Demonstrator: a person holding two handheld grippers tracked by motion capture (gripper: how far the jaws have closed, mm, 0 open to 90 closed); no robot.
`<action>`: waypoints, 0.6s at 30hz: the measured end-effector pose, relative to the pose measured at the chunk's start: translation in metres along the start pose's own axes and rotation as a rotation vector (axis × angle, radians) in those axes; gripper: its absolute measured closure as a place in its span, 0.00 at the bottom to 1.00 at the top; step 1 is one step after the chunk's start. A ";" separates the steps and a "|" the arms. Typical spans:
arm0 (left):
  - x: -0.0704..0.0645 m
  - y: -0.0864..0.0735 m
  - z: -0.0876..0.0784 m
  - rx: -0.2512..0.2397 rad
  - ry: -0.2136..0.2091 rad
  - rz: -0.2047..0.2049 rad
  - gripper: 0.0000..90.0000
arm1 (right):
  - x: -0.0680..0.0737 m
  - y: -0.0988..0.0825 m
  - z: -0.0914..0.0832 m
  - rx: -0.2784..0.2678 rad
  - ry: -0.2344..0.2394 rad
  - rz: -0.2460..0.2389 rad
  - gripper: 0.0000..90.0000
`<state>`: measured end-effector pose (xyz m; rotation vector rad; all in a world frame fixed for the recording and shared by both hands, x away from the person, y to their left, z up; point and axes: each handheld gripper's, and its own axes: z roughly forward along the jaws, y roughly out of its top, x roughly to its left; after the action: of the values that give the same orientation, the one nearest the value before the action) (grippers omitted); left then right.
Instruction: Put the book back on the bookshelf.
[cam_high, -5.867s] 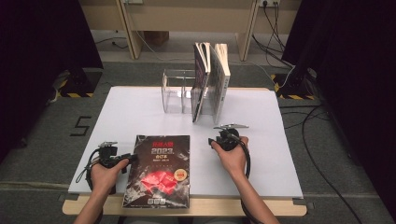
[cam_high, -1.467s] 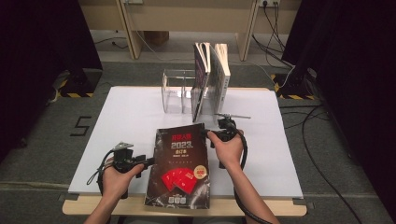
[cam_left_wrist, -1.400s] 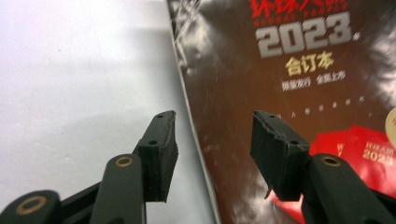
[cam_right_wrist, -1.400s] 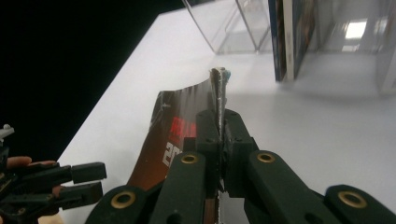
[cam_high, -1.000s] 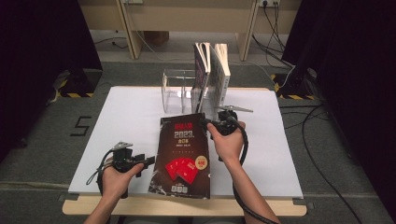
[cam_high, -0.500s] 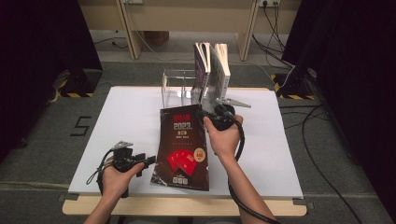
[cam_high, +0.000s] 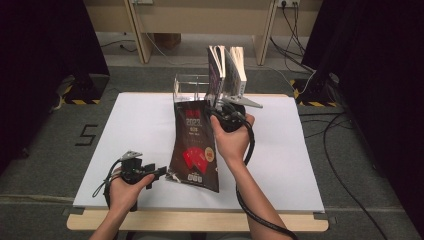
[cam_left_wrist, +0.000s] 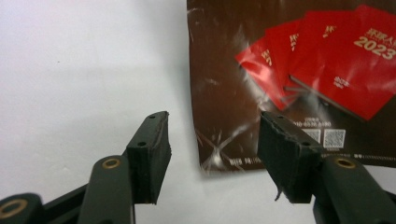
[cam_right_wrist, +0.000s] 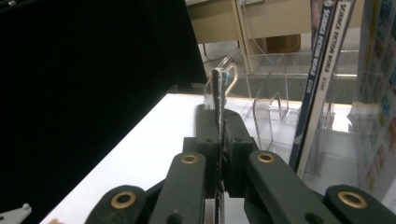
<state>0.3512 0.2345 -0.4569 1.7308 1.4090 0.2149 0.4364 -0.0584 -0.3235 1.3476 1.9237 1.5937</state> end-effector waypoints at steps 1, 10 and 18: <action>0.000 0.000 0.000 0.002 0.002 0.001 0.48 | 0.001 0.001 0.001 -0.002 0.001 0.003 0.97; -0.001 -0.001 0.001 0.009 0.000 0.003 0.47 | 0.004 0.008 0.003 -0.041 -0.014 -0.003 0.97; -0.001 0.000 0.001 0.007 -0.002 0.002 0.48 | 0.005 0.012 0.005 -0.063 -0.033 -0.006 0.97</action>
<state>0.3509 0.2332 -0.4570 1.7384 1.4078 0.2092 0.4427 -0.0518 -0.3125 1.3331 1.8410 1.6055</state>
